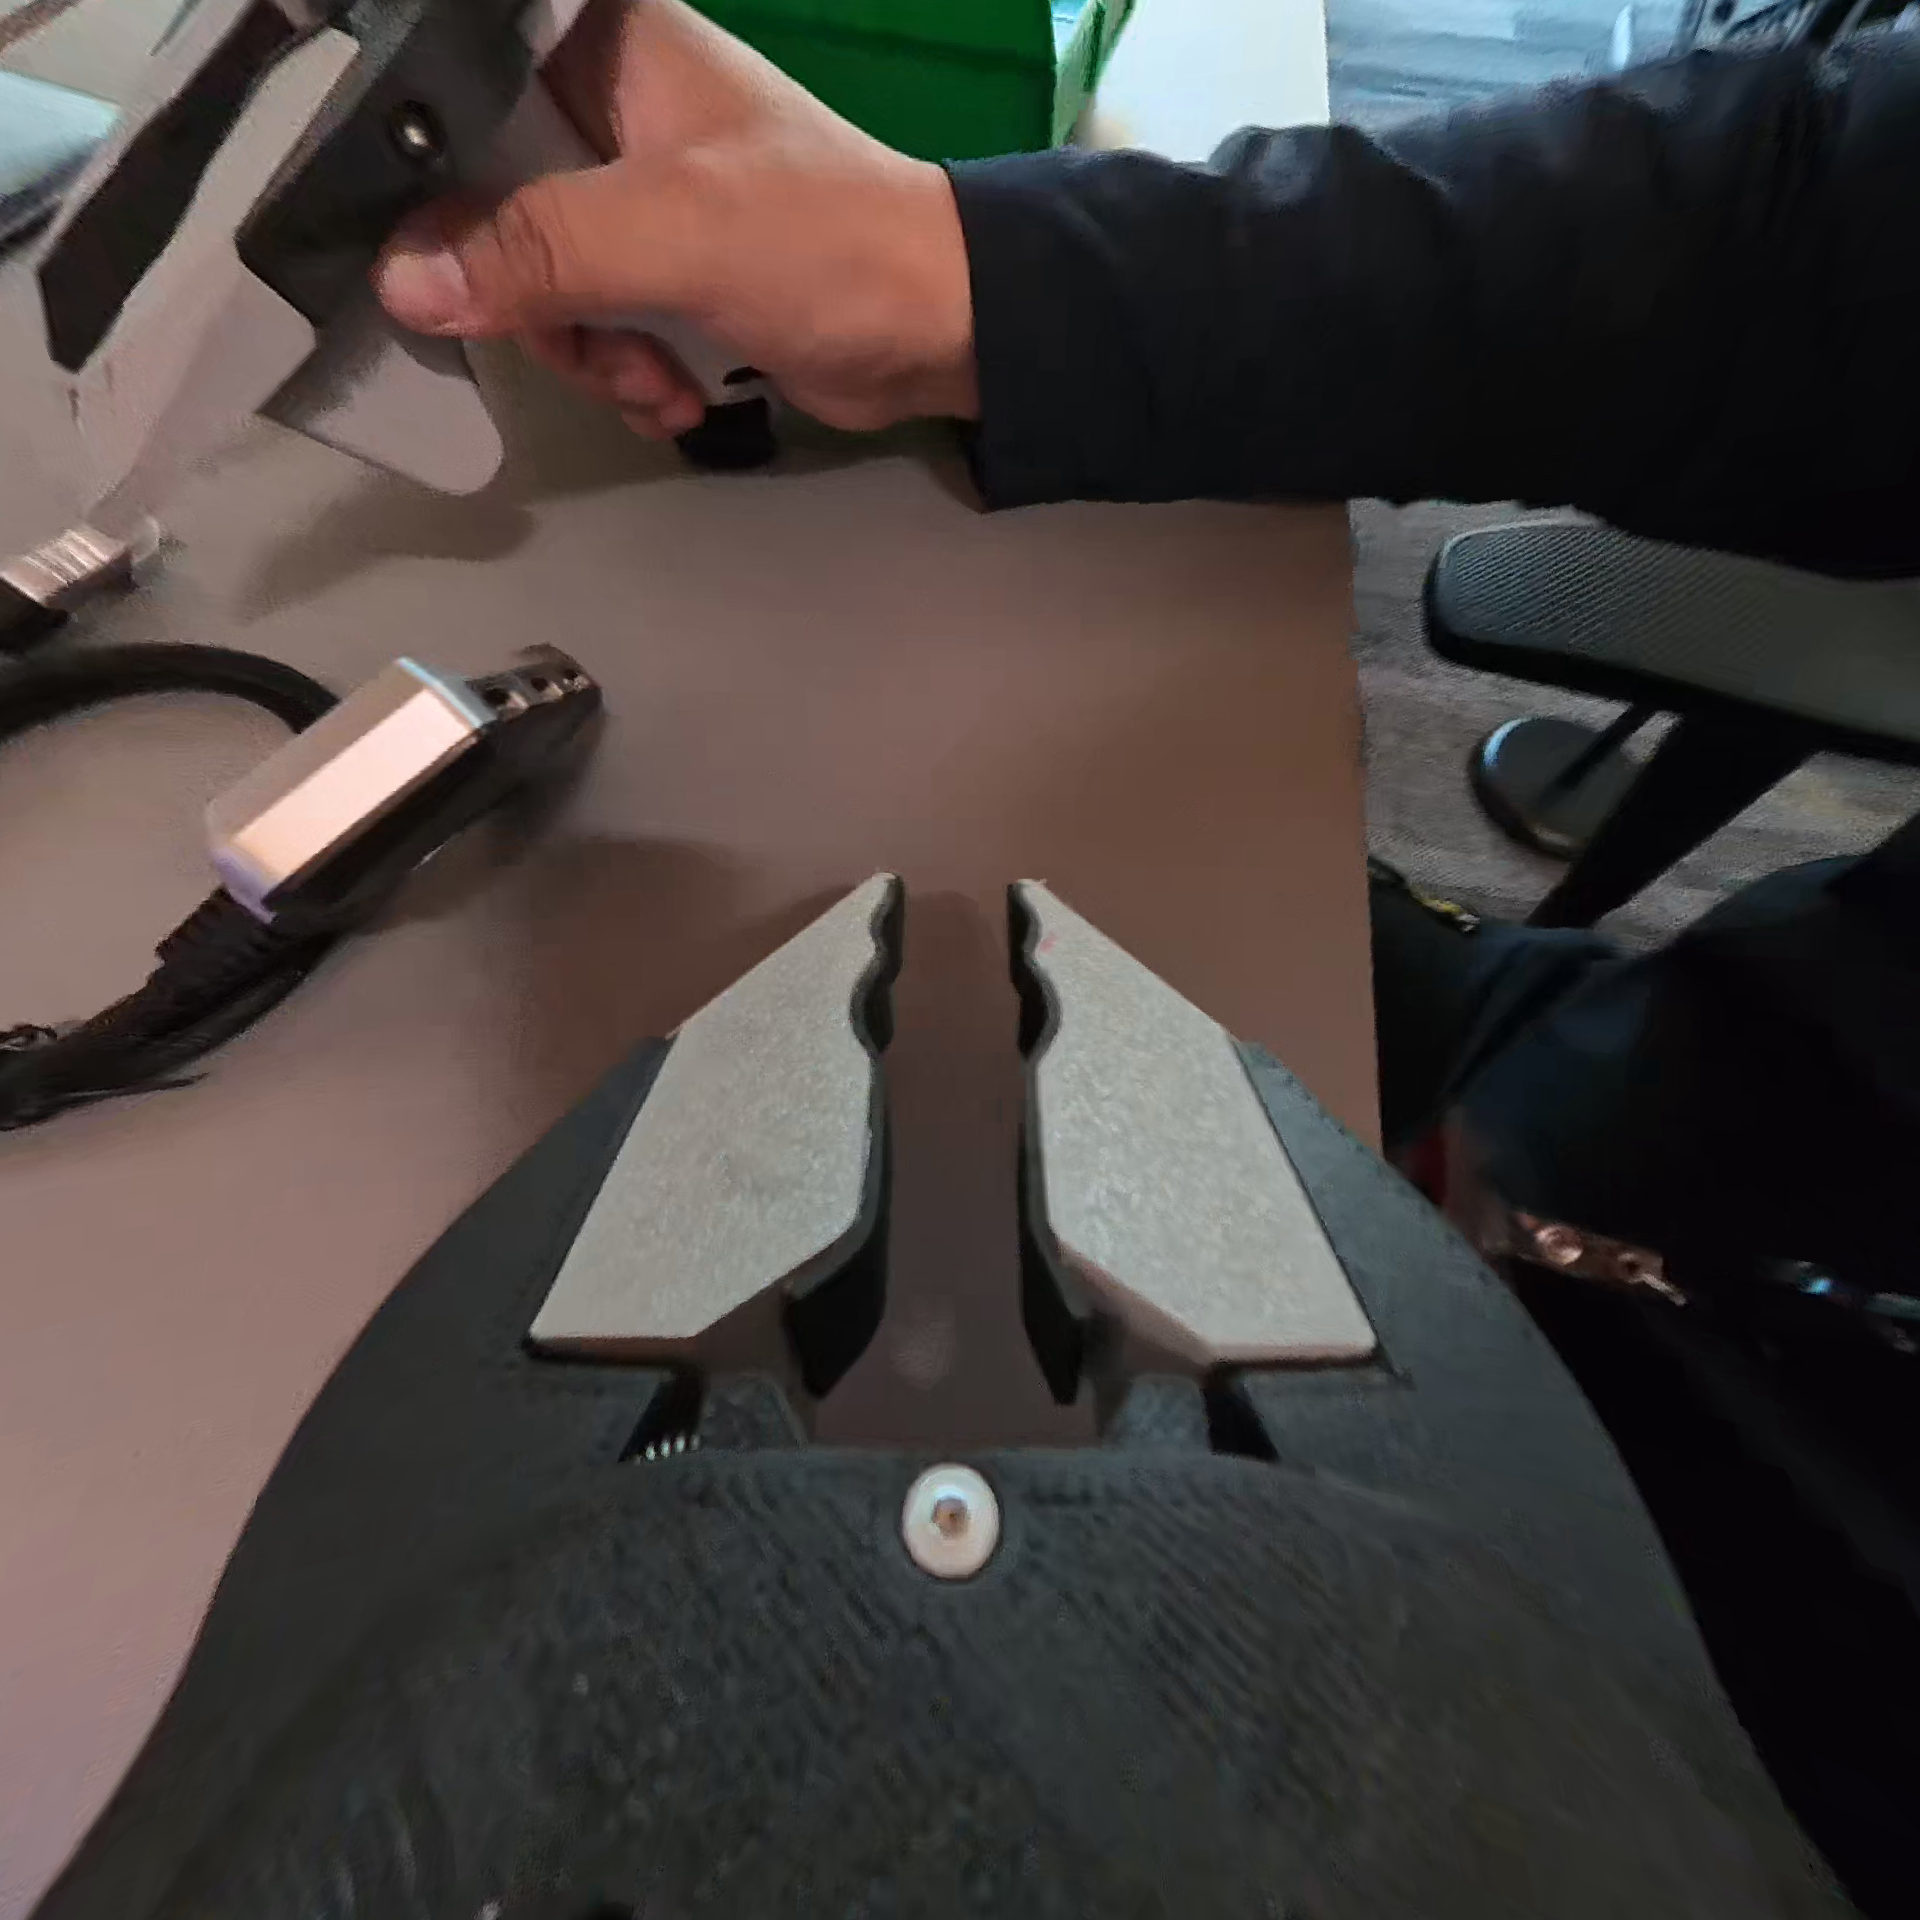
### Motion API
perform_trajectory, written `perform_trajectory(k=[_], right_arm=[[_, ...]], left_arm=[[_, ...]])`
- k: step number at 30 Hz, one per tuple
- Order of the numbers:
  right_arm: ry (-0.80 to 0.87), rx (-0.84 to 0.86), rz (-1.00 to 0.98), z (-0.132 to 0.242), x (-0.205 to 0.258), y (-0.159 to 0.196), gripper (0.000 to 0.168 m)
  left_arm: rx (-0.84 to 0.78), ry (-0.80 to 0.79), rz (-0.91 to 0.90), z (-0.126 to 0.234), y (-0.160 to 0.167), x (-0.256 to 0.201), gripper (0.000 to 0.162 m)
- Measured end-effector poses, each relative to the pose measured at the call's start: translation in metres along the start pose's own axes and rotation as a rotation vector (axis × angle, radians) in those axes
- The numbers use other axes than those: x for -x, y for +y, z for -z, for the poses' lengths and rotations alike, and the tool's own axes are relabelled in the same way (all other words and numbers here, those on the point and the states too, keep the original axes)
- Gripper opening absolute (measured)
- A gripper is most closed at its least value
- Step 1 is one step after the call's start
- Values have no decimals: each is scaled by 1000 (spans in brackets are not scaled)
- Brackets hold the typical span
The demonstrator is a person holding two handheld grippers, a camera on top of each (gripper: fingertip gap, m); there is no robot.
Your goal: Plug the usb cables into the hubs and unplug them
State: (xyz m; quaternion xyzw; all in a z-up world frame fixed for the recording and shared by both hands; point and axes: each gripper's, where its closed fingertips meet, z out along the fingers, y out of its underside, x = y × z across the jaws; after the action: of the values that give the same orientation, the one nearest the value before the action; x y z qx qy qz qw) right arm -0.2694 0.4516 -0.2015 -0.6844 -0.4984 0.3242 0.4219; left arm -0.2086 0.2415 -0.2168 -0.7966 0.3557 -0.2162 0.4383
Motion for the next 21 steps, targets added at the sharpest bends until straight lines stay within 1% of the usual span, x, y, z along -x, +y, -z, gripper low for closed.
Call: perform_trajectory(k=[1,2,3,4,7,10,13,16,18,21], right_arm=[[5,8,8,-1,0,1,64],[5,15,18,-2,1,1,66],[0,22,29,-4,3,2,66],[-6,29,40,-5,5,3,66],[-20,33,70,-5,10,3,68],[-43,30,74,-5,16,3,69],[-64,49,66,-7,23,6,71],[-25,84,98,-9,21,10,86],[11,91,123,-8,18,12,94],[33,98,125,-6,15,13,95]], left_arm=[[-19,7,23,3,-2,1,21],[-57,18,29,7,-5,0,17],[-114,29,21,14,-11,-2,3],[-183,22,14,22,-18,-2,0],[-371,-23,4,47,-35,1,0],[-459,-87,-21,60,-41,4,0],[-399,-92,-69,51,-37,-1,0],[-289,-31,-125,35,-28,-14,0],[-237,-68,-128,28,-24,-9,0],[-196,-111,-149,23,-20,-7,0]])
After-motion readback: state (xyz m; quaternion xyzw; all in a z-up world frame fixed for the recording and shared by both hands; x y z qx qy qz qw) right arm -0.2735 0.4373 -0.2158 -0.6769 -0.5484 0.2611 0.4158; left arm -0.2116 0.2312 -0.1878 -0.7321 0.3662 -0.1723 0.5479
